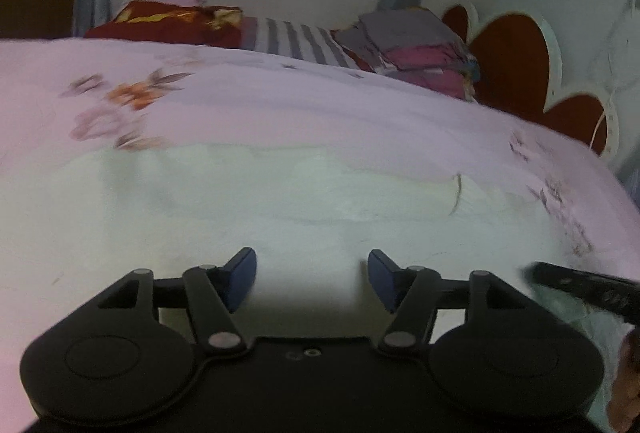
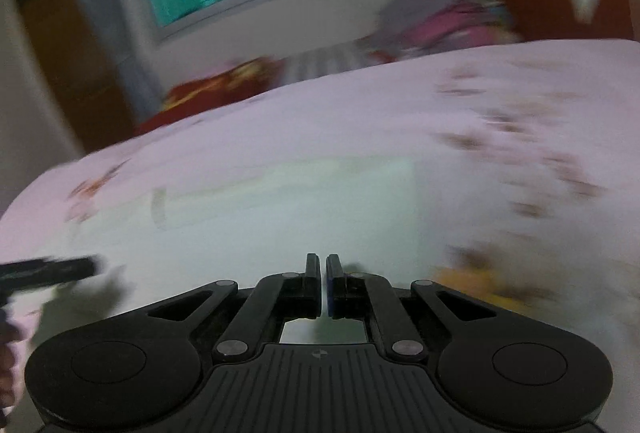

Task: Fold small clothes

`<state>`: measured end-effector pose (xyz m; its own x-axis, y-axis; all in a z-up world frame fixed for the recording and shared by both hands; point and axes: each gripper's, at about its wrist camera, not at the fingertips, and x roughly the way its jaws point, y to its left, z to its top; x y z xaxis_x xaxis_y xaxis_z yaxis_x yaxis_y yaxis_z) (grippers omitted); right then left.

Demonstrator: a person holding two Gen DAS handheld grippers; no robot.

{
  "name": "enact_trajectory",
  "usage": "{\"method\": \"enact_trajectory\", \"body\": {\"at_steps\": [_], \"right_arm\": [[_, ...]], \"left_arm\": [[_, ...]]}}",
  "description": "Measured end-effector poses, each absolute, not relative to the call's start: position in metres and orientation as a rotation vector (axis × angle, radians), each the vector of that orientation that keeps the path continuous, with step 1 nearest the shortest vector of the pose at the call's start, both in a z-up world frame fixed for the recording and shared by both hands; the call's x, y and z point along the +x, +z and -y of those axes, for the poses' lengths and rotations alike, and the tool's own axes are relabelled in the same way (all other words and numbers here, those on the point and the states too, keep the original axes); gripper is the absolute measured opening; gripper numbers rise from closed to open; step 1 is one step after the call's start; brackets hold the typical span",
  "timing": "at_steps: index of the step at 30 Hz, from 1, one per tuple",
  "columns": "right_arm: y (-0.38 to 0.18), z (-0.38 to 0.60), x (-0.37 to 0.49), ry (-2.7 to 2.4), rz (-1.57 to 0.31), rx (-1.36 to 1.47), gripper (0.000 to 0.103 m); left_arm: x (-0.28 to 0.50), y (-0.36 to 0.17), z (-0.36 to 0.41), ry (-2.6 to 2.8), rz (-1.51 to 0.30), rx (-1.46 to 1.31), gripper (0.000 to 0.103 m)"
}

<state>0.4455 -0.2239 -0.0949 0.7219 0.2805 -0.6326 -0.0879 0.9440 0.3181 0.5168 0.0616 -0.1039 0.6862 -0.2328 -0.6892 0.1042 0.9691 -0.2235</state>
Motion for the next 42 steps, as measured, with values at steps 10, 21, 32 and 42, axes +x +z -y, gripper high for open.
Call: {"method": "enact_trajectory", "body": {"at_steps": [10,21,32,42], "right_arm": [[-0.117,0.260,0.513,0.006,-0.736,0.199,0.004],[-0.120,0.276,0.524,0.003,-0.776,0.208,0.004],[-0.107,0.257,0.459,0.038,-0.822,0.166,0.004],[-0.095,0.250,0.421,0.019,-0.793,0.170,0.004]], "left_arm": [[0.524,-0.115,-0.083,-0.148,-0.769,-0.081,0.062],[0.523,-0.113,-0.077,-0.148,-0.776,-0.045,0.067],[0.486,-0.101,-0.081,-0.145,-0.738,-0.044,0.061],[0.477,-0.108,-0.076,-0.129,-0.799,-0.032,0.075]]}}
